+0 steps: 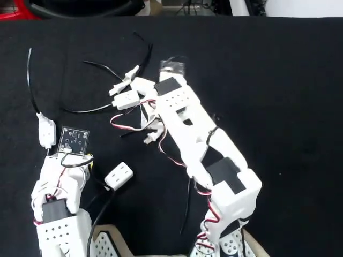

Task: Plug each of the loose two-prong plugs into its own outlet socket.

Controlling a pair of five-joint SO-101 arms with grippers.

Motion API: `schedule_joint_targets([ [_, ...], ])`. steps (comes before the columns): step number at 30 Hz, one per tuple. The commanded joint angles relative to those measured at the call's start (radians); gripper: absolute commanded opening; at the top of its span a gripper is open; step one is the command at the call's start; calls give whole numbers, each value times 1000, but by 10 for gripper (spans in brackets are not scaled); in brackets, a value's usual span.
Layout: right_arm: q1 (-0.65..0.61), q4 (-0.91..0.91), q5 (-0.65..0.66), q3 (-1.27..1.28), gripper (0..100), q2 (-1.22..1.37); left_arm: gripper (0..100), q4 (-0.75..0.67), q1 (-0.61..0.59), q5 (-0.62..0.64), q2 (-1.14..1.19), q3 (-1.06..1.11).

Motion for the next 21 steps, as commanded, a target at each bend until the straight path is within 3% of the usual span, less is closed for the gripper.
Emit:
schedule_joint_targets([
  [1, -9, -109, -176, -15, 181, 12, 236, -14, 5, -8, -11, 18],
  [5, -3, -215, -255, 10, 181, 91, 236, -14, 5, -8, -11, 18],
  [15, 2, -172, -333, 13, 178, 154, 235, -14, 5, -8, -11, 18],
  [19, 5, -175, -328, 13, 44, 156, 235, -14, 5, -8, -11, 18],
  [21, 6, -172, -324, 15, 38, 156, 235, -14, 5, -8, -9, 18],
])
